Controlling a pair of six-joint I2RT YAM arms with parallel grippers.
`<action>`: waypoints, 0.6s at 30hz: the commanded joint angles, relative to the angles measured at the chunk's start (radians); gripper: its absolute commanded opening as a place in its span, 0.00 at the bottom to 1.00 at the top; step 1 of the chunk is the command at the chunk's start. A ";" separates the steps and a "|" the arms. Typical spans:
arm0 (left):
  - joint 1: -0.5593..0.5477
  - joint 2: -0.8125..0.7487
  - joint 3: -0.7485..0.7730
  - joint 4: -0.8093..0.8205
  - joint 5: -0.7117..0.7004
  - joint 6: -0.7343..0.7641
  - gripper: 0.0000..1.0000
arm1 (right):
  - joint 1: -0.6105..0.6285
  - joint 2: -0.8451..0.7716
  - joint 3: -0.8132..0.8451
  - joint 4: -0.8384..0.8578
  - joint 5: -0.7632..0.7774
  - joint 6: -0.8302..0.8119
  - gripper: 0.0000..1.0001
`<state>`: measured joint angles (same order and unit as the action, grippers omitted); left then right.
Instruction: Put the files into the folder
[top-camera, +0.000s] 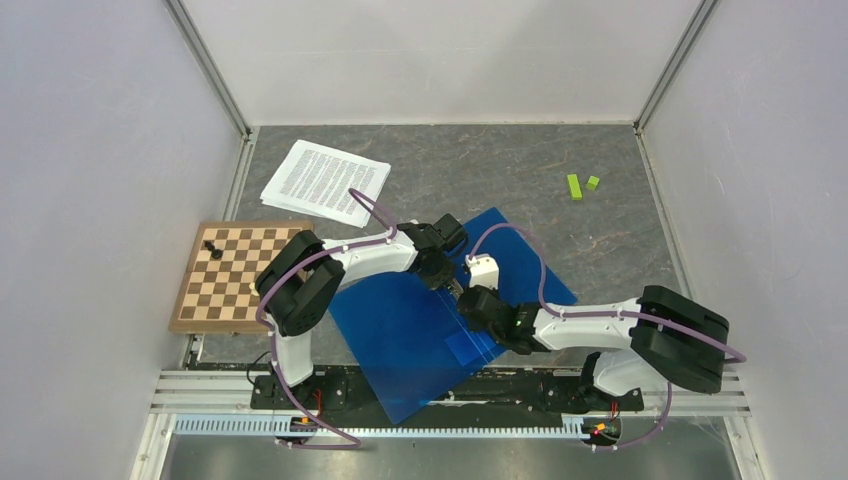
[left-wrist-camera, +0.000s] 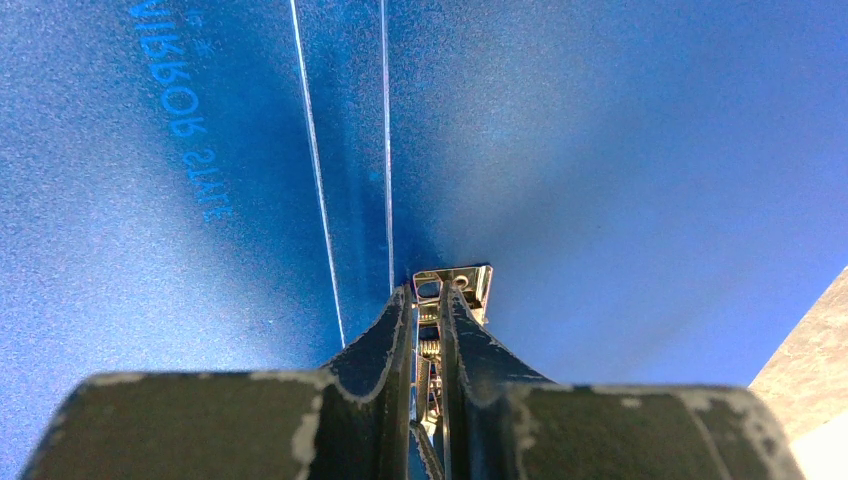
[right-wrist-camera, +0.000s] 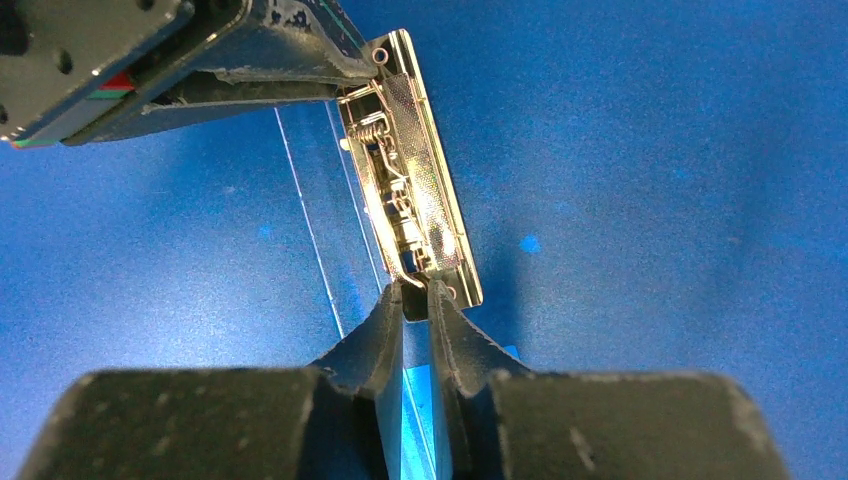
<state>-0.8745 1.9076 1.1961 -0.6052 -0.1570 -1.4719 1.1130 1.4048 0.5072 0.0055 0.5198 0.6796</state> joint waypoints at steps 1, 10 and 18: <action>-0.013 0.185 -0.149 -0.338 -0.013 0.078 0.02 | -0.031 0.080 -0.054 -0.184 0.154 0.010 0.00; -0.008 0.185 -0.159 -0.330 -0.012 0.079 0.02 | -0.031 0.122 -0.060 -0.221 0.145 0.050 0.00; -0.007 0.191 -0.165 -0.320 -0.004 0.084 0.02 | -0.031 0.154 -0.053 -0.258 0.147 0.079 0.00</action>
<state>-0.8639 1.9091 1.1946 -0.5945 -0.1558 -1.4719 1.1191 1.4376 0.5182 -0.0036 0.5770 0.7353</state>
